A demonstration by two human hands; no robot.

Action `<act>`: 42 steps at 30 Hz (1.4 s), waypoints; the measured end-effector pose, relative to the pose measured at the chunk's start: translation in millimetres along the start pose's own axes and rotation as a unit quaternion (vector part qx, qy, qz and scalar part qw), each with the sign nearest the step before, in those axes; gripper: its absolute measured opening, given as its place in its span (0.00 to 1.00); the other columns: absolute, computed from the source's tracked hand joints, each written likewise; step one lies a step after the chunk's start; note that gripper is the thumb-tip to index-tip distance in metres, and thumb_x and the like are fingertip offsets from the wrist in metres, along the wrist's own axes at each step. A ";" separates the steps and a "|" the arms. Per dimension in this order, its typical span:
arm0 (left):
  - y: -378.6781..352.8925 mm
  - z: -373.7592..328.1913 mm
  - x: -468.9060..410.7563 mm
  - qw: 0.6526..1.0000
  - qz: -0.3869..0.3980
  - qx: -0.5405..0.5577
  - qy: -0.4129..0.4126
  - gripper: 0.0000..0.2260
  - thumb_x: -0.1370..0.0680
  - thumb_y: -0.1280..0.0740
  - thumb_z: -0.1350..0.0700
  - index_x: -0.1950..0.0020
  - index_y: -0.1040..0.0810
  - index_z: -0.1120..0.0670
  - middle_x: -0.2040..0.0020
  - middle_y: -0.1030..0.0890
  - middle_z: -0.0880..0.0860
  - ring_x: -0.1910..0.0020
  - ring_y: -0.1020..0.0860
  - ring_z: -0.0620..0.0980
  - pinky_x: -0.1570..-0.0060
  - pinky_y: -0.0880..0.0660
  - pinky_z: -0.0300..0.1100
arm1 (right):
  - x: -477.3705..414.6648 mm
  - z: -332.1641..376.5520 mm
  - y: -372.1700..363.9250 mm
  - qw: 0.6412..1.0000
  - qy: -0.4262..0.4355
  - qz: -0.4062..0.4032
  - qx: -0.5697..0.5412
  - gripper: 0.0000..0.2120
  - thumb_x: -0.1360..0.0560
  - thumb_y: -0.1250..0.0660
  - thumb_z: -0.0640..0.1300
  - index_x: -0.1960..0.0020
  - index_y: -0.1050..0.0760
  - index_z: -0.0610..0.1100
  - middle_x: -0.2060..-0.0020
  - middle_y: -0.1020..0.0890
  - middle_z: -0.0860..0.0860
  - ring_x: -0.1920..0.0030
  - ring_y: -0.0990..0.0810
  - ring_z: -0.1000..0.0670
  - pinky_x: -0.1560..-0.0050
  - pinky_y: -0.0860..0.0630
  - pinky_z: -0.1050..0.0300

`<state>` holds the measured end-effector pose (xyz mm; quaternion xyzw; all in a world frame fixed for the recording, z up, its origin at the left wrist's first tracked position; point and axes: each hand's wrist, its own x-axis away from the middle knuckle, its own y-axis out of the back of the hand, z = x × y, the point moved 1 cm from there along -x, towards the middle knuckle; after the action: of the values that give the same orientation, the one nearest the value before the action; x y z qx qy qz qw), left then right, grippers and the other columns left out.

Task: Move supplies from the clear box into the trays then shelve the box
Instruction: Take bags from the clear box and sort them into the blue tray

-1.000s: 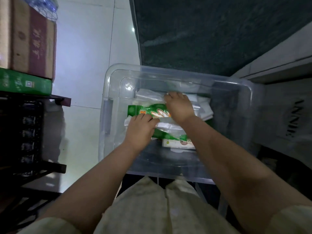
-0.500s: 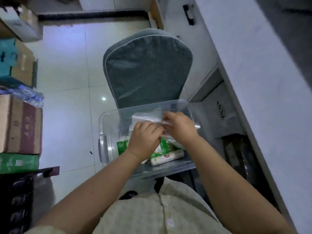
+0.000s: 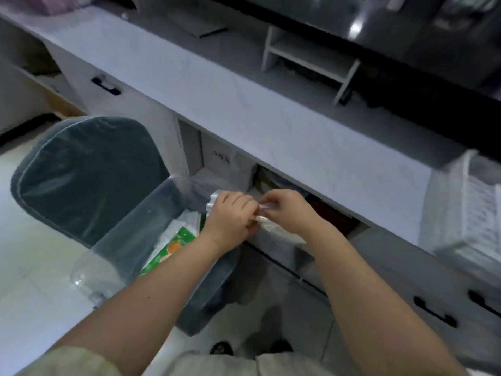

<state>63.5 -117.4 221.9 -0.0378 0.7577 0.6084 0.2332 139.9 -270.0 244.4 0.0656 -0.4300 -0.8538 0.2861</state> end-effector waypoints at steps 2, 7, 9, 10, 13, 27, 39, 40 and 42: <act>1.1 -36.8 -32.3 0.998 -0.015 0.015 -0.055 0.08 0.36 0.30 0.55 0.59 0.23 0.55 0.59 0.19 0.54 0.61 0.22 0.56 0.59 0.30 0.48 | 28.6 -21.6 40.9 0.999 -0.017 -0.034 -0.007 0.06 0.29 0.26 0.48 0.53 0.19 0.49 0.57 0.16 0.54 0.56 0.20 0.57 0.51 0.23 0.59; 5.8 -157.0 -110.4 0.982 -0.068 0.025 -0.172 0.08 0.37 0.29 0.56 0.61 0.23 0.56 0.61 0.20 0.54 0.62 0.23 0.57 0.60 0.31 0.48 | 121.4 -77.6 143.1 0.985 -0.060 -0.163 0.015 0.05 0.28 0.28 0.45 0.54 0.19 0.47 0.57 0.16 0.51 0.58 0.22 0.57 0.55 0.27 0.63; 3.8 -213.1 -135.6 0.973 -0.081 0.042 -0.212 0.08 0.37 0.28 0.59 0.60 0.23 0.58 0.60 0.20 0.55 0.61 0.22 0.58 0.57 0.28 0.49 | 164.6 -104.8 178.6 0.972 -0.090 -0.217 0.014 0.03 0.28 0.28 0.46 0.55 0.21 0.48 0.59 0.17 0.51 0.58 0.21 0.54 0.54 0.23 0.56; 1.6 -242.5 -146.5 0.969 -0.083 0.051 -0.227 0.09 0.37 0.28 0.59 0.59 0.23 0.58 0.60 0.19 0.56 0.60 0.22 0.57 0.54 0.27 0.50 | 186.6 -120.2 194.5 0.965 -0.106 -0.240 0.013 0.04 0.28 0.28 0.47 0.56 0.22 0.49 0.59 0.17 0.51 0.57 0.21 0.53 0.54 0.23 0.54; -8.1 -333.5 -174.5 0.961 -0.085 0.079 -0.252 0.14 0.40 0.26 0.61 0.55 0.21 0.59 0.60 0.19 0.55 0.61 0.21 0.57 0.51 0.25 0.52 | 252.9 -168.2 236.6 0.944 -0.154 -0.293 0.007 0.05 0.29 0.28 0.49 0.58 0.24 0.51 0.58 0.18 0.51 0.56 0.21 0.51 0.55 0.24 0.55; -109.6 -630.9 -270.6 0.955 -0.009 0.056 -0.291 0.13 0.43 0.24 0.60 0.62 0.21 0.58 0.63 0.21 0.56 0.66 0.22 0.56 0.65 0.28 0.47 | 460.7 -390.6 367.4 0.886 -0.232 -0.397 0.064 0.07 0.27 0.31 0.44 0.50 0.26 0.52 0.53 0.20 0.51 0.52 0.24 0.49 0.54 0.26 0.54; -214.2 -664.3 -426.4 0.978 0.058 0.054 -0.193 0.11 0.28 0.33 0.53 0.50 0.21 0.58 0.52 0.23 0.56 0.55 0.26 0.58 0.57 0.32 0.48 | 412.4 -561.8 425.4 0.905 -0.279 -0.320 0.007 0.11 0.25 0.33 0.41 0.45 0.23 0.53 0.50 0.20 0.54 0.51 0.23 0.53 0.48 0.24 0.55; -219.1 -670.1 -434.4 0.977 0.057 0.058 -0.196 0.11 0.28 0.33 0.52 0.50 0.21 0.57 0.52 0.23 0.55 0.56 0.26 0.57 0.58 0.33 0.47 | 402.6 -572.8 426.3 0.917 -0.295 -0.269 0.023 0.09 0.25 0.33 0.43 0.45 0.23 0.52 0.48 0.20 0.52 0.49 0.22 0.50 0.47 0.24 0.52; -227.3 -679.2 -447.3 0.976 0.053 0.076 -0.195 0.11 0.29 0.32 0.51 0.50 0.20 0.56 0.53 0.22 0.55 0.57 0.25 0.56 0.59 0.35 0.46 | 383.6 -593.4 427.4 0.923 -0.343 -0.169 0.045 0.08 0.25 0.33 0.47 0.45 0.24 0.52 0.47 0.21 0.50 0.49 0.22 0.47 0.47 0.24 0.49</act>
<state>329.6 -915.3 297.5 0.1398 0.7430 0.5560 0.3455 219.6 -1091.9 256.8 -0.1463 -0.5223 -0.8395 -0.0307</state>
